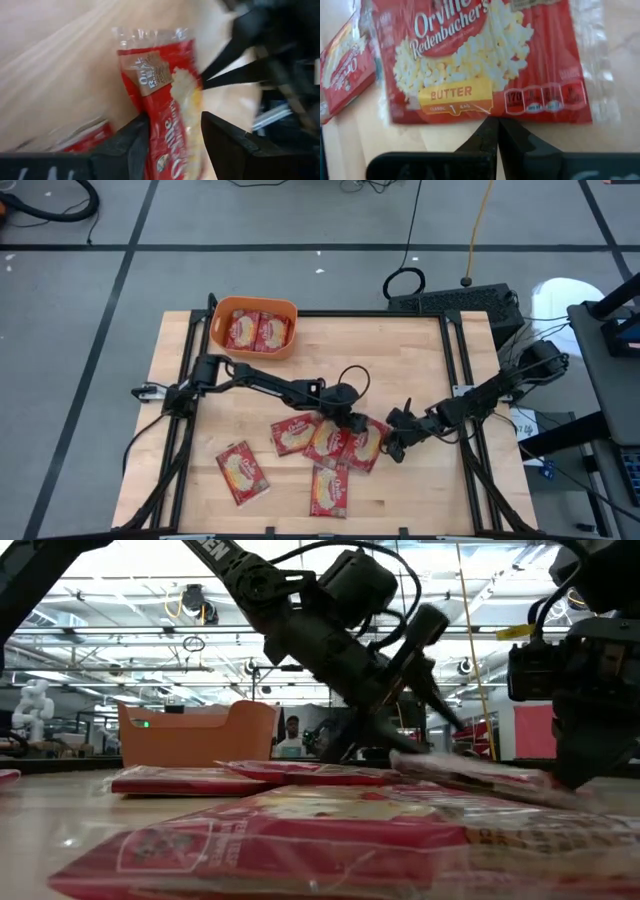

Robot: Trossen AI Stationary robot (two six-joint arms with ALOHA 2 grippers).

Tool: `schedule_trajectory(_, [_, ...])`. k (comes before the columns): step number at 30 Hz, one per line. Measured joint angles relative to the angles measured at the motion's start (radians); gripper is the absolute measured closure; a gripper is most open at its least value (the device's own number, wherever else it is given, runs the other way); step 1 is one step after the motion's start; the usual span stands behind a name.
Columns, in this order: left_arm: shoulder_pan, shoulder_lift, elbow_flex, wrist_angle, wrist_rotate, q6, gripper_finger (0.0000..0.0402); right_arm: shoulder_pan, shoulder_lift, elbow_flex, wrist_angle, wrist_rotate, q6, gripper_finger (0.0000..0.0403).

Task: Sort popcorn bags into baskets
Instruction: Stack the red popcorn bag on top of the red popcorn bag in the orange bin

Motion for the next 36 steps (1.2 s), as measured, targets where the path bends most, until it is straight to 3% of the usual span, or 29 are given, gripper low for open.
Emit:
schedule_trajectory(9, [-0.017,-0.007,0.007,0.223,0.075,-0.065,0.0257,0.009,0.002,-0.061,0.123,0.024,0.049,0.04])
schedule_trajectory(14, [-0.041,-0.01,0.007,0.144,-0.009,-0.094,0.0256,0.009,0.003,-0.092,0.201,0.044,0.055,0.04])
schedule_trajectory(20, [-0.08,-0.01,0.008,0.123,-0.131,-0.138,0.0227,0.009,0.002,-0.096,0.207,0.059,0.069,0.04])
schedule_trajectory(25, [-0.085,-0.009,0.007,0.096,-0.134,-0.242,0.0217,0.008,0.002,-0.097,0.209,0.06,0.071,0.04])
schedule_trajectory(29, [-0.082,-0.013,0.005,0.072,-0.147,-0.312,0.0233,0.008,0.002,-0.097,0.209,0.059,0.085,0.04])
schedule_trajectory(36, [-0.078,-0.006,0.0,-0.047,-0.173,-0.282,0.0255,0.008,0.003,-0.097,0.222,0.048,0.104,0.04])
